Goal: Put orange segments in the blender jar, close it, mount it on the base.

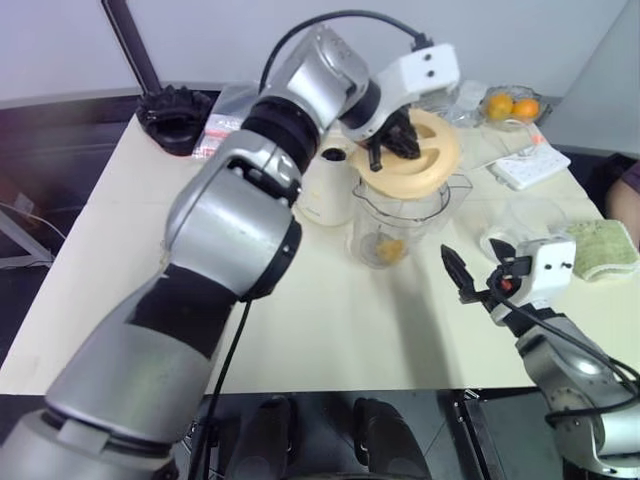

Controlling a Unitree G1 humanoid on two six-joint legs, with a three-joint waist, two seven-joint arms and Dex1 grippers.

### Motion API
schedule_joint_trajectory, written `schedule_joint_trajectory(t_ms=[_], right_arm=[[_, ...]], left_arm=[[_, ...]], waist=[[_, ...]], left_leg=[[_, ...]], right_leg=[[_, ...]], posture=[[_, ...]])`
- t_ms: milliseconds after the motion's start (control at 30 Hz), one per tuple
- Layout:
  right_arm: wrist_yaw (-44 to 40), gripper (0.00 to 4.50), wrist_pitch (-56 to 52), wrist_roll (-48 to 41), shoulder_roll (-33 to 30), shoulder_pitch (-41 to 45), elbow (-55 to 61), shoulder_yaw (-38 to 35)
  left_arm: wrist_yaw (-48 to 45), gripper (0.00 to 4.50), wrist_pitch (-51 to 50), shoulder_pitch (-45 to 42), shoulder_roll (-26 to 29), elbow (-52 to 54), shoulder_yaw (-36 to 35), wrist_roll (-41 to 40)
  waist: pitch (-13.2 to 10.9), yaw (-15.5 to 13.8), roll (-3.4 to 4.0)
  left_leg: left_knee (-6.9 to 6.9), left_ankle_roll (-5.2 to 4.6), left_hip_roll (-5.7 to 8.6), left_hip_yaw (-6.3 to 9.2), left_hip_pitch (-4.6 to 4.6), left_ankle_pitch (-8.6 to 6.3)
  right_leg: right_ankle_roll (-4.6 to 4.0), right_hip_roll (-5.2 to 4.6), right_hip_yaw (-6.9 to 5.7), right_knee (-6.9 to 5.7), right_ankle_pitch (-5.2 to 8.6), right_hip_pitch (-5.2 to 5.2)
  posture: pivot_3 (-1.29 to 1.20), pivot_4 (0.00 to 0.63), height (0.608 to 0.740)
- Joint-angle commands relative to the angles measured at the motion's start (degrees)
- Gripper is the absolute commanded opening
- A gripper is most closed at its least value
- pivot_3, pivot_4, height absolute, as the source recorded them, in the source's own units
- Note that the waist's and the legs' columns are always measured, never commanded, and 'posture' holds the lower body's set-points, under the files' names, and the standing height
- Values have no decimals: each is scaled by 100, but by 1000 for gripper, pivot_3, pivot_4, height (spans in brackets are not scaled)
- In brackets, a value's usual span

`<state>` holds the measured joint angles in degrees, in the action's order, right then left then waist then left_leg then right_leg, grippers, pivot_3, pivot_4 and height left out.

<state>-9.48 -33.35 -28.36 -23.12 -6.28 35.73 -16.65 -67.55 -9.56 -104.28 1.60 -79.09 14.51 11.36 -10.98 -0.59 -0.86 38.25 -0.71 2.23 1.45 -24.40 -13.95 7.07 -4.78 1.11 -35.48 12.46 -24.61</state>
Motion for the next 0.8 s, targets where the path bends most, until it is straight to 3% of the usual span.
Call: schedule_joint_trajectory(t_ms=[33,500,800], right_arm=[[43,4500,156,85,97,-52,295,-2],[153,4500,252,257,375,-225,373,-13],[207,4500,364,538,511,182,-17,247]], left_arm=[[32,247,14,-150,-68,58,-136,99],[361,247,-210,326,-421,-5,-37,546],[476,247,-264,707,-482,-26,221,897]], waist=[[0,2,0],[2,-6,3],[18,-4,-2]], left_leg=[[0,0,-1,0,0,0],[1,0,1,0,6,0],[1,0,-1,2,40,0]], right_leg=[[0,1,0,0,0,0],[0,1,1,-2,0,6],[-1,1,0,0,0,40]], posture=[[0,150,740],[0,150,740],[0,150,740]])
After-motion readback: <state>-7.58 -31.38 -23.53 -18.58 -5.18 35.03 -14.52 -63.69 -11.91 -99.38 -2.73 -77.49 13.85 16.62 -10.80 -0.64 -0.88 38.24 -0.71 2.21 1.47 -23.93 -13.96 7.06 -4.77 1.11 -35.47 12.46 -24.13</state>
